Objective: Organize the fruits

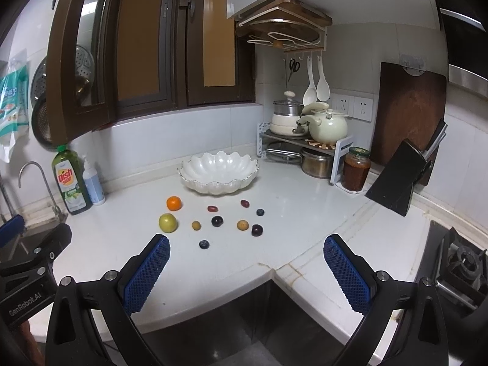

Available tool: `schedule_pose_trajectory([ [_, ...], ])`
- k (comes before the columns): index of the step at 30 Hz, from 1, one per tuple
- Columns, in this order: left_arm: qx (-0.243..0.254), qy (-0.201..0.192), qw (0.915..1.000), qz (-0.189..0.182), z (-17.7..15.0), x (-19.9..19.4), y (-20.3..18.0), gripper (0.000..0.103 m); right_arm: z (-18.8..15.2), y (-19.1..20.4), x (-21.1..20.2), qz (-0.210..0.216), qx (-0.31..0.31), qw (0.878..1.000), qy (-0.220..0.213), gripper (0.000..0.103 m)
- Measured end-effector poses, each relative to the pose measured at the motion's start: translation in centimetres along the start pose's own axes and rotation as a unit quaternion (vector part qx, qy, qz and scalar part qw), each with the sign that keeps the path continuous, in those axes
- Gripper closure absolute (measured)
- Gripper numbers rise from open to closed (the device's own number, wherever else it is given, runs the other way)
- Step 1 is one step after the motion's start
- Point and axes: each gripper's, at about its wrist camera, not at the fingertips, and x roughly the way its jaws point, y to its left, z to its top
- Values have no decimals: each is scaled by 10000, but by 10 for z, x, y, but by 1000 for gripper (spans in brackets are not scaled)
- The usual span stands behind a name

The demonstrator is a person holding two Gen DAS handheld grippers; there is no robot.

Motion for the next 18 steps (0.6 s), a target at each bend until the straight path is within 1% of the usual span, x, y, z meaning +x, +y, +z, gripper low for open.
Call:
schedule_pose_trajectory([
  [11, -11, -95, 9999, -44, 4, -1, 1, 0, 1, 2, -3, -51, -3, 10000, -77, 1],
  [14, 40, -154, 9999, -4, 5, -2, 0, 0, 1, 4, -4, -80, -13, 9999, -113, 1],
  [18, 27, -134, 9999, -57, 6, -1, 0, 0, 2, 3, -4, -88, -6, 9999, -125, 1],
])
